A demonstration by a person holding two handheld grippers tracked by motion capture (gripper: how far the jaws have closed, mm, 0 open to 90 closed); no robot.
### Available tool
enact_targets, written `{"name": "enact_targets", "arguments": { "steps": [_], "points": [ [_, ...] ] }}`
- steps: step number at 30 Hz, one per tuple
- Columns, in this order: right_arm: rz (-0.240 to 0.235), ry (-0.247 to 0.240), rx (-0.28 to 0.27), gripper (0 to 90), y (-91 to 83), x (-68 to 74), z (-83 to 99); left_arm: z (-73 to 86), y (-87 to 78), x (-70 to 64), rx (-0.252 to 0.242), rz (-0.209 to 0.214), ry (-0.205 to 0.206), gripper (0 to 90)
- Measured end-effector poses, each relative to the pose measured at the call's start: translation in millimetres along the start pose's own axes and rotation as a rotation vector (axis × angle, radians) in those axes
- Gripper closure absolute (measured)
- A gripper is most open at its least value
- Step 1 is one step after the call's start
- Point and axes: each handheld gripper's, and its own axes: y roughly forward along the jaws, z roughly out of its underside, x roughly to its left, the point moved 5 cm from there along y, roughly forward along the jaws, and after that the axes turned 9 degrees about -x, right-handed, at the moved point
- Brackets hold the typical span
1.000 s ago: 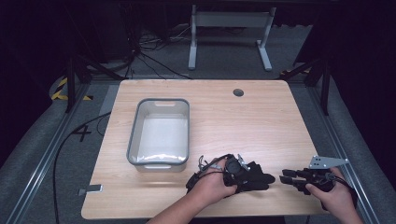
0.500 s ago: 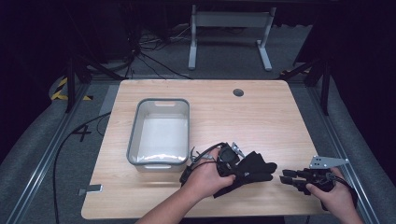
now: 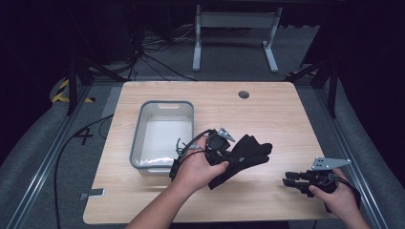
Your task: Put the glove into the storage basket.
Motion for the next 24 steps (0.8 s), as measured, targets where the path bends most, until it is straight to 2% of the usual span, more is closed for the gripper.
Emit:
{"name": "enact_targets", "arguments": {
  "steps": [4, 6, 12, 16, 24],
  "points": [
    [-0.021, -0.014, 0.010, 65.1, 6.5, 0.7, -2.5, 1.7, -18.0, 13.2, -0.016, -0.056, -0.056, 67.6],
    [-0.027, -0.014, 0.015, 65.1, 9.7, 0.6, -2.9, 2.2, -25.8, 18.9, -0.027, -0.070, -0.073, 67.5],
    [-0.040, -0.025, 0.019, 64.8, 15.7, 0.2, -6.8, 2.3, -52.5, 38.6, -0.096, -0.130, -0.140, 67.3],
    [-0.048, -0.027, 0.024, 64.4, 18.6, 1.1, -7.5, 3.3, -67.4, 49.5, -0.122, -0.170, -0.200, 67.1],
    [-0.043, -0.022, 0.020, 64.0, 17.0, 2.0, -6.4, 3.9, -89.5, 73.4, -0.159, -0.267, -0.255, 66.8]
  ]
}}
